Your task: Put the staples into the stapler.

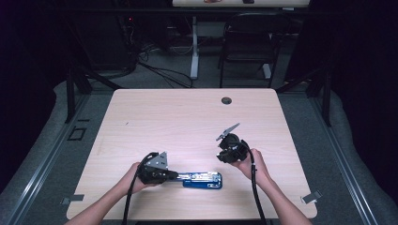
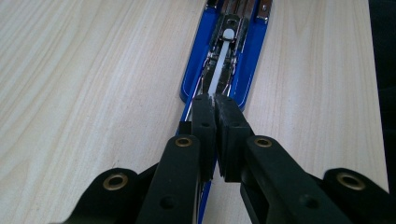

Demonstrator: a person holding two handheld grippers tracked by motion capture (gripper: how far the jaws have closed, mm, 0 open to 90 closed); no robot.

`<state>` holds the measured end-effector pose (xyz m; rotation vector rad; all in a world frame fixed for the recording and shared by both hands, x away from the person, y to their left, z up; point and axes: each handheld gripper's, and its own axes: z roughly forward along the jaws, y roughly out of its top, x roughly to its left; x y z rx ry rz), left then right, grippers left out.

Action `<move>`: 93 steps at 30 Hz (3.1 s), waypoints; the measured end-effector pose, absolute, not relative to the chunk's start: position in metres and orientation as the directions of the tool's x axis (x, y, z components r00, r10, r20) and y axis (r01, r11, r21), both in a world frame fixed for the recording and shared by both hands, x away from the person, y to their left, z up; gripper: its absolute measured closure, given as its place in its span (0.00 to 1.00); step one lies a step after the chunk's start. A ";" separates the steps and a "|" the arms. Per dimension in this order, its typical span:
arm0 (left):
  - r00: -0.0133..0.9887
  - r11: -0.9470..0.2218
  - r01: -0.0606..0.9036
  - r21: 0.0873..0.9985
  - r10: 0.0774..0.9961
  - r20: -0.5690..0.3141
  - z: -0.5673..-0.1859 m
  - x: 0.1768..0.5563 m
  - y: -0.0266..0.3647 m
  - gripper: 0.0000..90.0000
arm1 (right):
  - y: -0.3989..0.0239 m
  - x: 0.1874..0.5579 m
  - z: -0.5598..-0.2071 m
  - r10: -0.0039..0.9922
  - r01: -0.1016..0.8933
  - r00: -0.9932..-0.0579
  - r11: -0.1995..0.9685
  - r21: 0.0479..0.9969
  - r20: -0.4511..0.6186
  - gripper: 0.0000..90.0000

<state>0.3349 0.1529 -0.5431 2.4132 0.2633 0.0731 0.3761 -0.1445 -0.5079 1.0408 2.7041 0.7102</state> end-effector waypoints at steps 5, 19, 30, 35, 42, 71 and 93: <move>0.977 -0.734 0.171 0.658 0.210 -0.019 -0.543 0.335 0.153 0.96 | -0.141 0.371 -0.504 0.622 0.547 -0.783 0.678 0.492 0.013 0.87; 0.978 -0.733 0.175 0.657 0.209 -0.028 -0.543 0.336 0.152 0.96 | -0.130 0.361 -0.497 0.511 0.443 -0.860 0.734 0.515 0.011 0.87; 0.977 -0.732 0.178 0.658 0.211 -0.031 -0.543 0.337 0.152 0.95 | -0.120 0.354 -0.499 0.410 0.353 -0.912 0.765 0.538 0.016 0.87; 0.977 -0.732 0.177 0.658 0.210 -0.030 -0.543 0.337 0.152 0.95 | -0.117 0.351 -0.502 0.357 0.314 -0.934 0.787 0.532 0.023 0.87; 0.977 -0.740 0.175 0.649 0.213 -0.020 -0.542 0.336 0.152 0.95 | -0.113 0.347 -0.506 0.311 0.281 -0.950 0.813 0.511 0.027 0.87; 0.978 -0.734 0.175 0.656 0.204 -0.033 -0.543 0.337 0.152 0.95 | -0.106 0.343 -0.523 0.229 0.207 -0.973 0.868 0.452 0.006 0.87; 0.978 -0.734 0.176 0.656 0.204 -0.035 -0.543 0.337 0.152 0.95 | -0.107 0.343 -0.524 0.164 0.127 -0.986 0.872 0.473 -0.037 0.87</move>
